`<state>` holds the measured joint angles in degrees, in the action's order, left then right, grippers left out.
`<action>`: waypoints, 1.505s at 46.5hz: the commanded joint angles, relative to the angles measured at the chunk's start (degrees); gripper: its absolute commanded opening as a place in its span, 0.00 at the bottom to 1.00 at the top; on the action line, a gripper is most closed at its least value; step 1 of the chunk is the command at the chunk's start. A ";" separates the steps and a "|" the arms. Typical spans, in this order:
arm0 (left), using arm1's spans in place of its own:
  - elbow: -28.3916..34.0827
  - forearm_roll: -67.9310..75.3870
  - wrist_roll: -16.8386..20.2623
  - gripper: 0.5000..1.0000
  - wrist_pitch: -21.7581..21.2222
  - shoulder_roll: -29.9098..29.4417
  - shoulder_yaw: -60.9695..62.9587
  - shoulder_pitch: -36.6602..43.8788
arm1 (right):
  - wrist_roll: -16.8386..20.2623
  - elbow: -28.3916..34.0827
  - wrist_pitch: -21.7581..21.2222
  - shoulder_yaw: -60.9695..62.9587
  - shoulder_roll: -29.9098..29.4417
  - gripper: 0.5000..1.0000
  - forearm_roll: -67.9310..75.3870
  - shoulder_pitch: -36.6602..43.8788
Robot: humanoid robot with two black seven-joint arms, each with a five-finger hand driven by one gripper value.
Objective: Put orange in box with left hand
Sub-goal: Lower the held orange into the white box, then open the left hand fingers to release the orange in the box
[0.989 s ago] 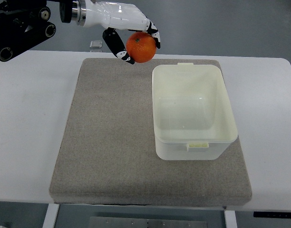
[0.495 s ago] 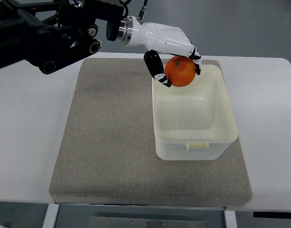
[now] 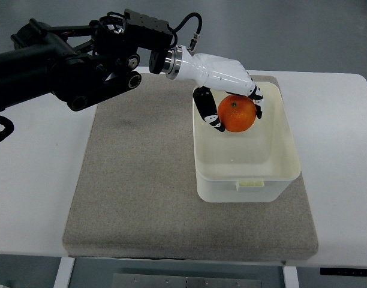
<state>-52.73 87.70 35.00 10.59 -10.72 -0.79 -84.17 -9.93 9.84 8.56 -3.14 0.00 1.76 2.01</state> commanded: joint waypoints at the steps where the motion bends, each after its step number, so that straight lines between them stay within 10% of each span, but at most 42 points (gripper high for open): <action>1: 0.44 0.02 0.00 0.00 -0.83 1.05 0.00 0.23 | 0.00 0.00 0.05 -0.03 0.00 0.85 0.00 0.01; 49: 0.79 0.02 0.00 0.00 -1.45 1.58 0.26 3.13 | 0.00 0.00 -0.04 -0.03 0.00 0.85 0.09 0.01; 56: 0.79 -0.60 0.00 0.36 -1.62 1.66 0.09 4.19 | 0.00 0.00 -0.04 -0.03 0.00 0.85 0.00 0.01; 70: 0.79 -0.51 0.00 0.46 -5.93 1.66 0.26 4.98 | 0.00 0.00 -0.04 -0.03 0.00 0.85 0.00 0.01</action>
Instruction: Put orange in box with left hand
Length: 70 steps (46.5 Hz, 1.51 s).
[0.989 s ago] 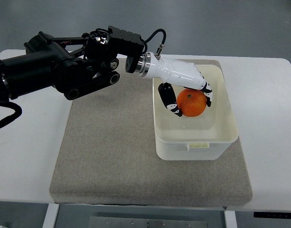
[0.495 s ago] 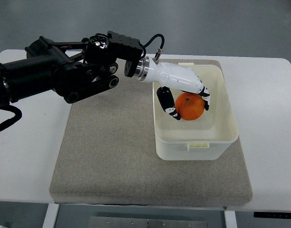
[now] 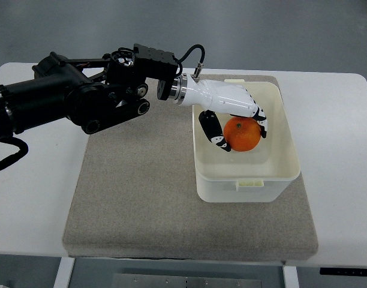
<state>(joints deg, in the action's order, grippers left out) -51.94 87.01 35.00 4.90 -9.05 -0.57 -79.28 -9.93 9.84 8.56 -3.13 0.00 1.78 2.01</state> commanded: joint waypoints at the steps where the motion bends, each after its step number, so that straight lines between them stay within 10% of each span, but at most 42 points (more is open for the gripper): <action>1: 0.00 0.17 0.00 0.46 -0.24 0.00 0.04 0.09 | 0.00 0.00 0.05 0.06 0.00 0.85 -0.02 0.02; 15: -0.09 -0.27 0.00 0.98 -0.24 0.00 -0.05 0.97 | 0.00 0.00 -0.03 -0.03 0.00 0.85 -0.02 0.02; 70: 9.57 -3.78 0.00 0.98 -1.74 -0.97 -8.05 0.09 | 0.00 0.00 0.06 -0.03 0.00 0.85 -0.02 0.02</action>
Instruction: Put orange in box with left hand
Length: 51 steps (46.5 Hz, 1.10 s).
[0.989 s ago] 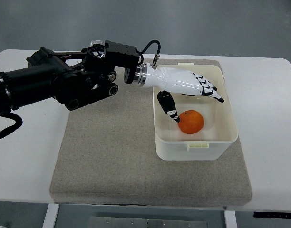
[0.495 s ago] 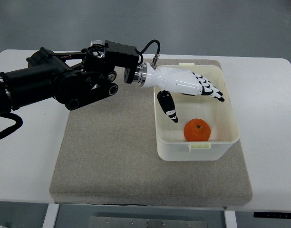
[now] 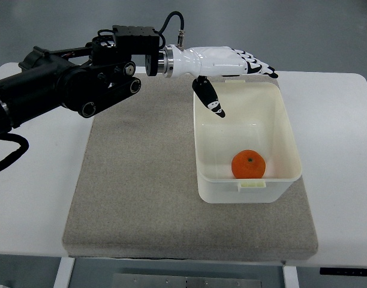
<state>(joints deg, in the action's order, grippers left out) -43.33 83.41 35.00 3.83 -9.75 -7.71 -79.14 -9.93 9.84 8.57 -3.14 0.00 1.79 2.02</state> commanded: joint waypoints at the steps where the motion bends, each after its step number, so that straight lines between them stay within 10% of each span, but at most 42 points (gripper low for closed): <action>1: 1.40 -0.18 0.00 0.98 -0.93 -0.35 -0.99 -0.05 | 0.00 0.00 -0.05 -0.02 0.00 0.85 0.06 0.00; 41: 26.81 -11.52 0.00 0.99 -2.42 -1.93 0.07 6.45 | 0.00 0.00 0.04 -0.02 0.00 0.85 0.06 0.00; 51: 27.51 -15.47 0.00 0.99 -9.80 -2.99 0.06 10.85 | 0.00 0.00 -0.05 0.06 0.00 0.85 0.06 0.00</action>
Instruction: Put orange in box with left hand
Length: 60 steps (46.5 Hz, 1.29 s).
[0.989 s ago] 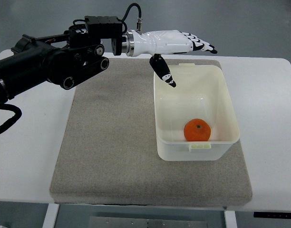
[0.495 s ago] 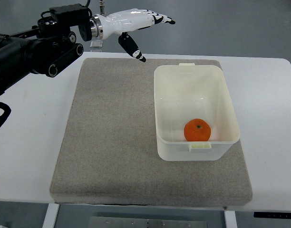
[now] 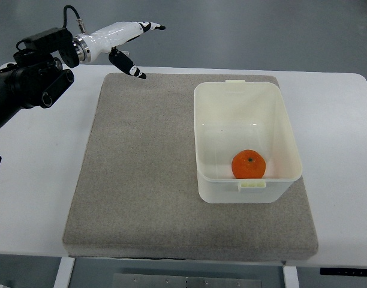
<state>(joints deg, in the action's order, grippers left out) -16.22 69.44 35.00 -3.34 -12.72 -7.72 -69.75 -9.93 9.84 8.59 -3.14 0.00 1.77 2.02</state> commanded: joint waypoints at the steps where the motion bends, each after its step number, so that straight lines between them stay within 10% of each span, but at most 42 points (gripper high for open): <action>1: 0.75 -2.11 0.00 0.99 -3.51 -0.02 0.07 1.89 | 0.00 0.00 -0.06 -0.03 0.00 0.85 -0.01 0.01; 16: 6.02 -14.23 0.00 0.98 -4.58 0.59 0.07 3.13 | 0.00 0.00 -0.06 -0.03 0.00 0.85 0.07 0.01; 27: 8.75 -28.90 0.00 0.98 3.51 0.68 -1.16 3.22 | 0.00 0.00 0.02 0.06 0.00 0.85 -0.01 0.01; 36: 10.07 -50.44 -8.10 0.98 6.85 0.77 -0.72 3.74 | 0.00 0.00 0.02 -0.03 0.00 0.85 -0.01 0.01; 60: 10.16 -66.45 -8.72 0.99 14.67 1.29 -4.67 7.08 | 0.00 0.00 -0.06 -0.03 0.00 0.85 -0.01 0.01</action>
<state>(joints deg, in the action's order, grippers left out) -6.06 3.36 26.89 10.44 -11.83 -11.18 -62.96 -9.93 9.84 8.57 -3.15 0.00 1.77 2.01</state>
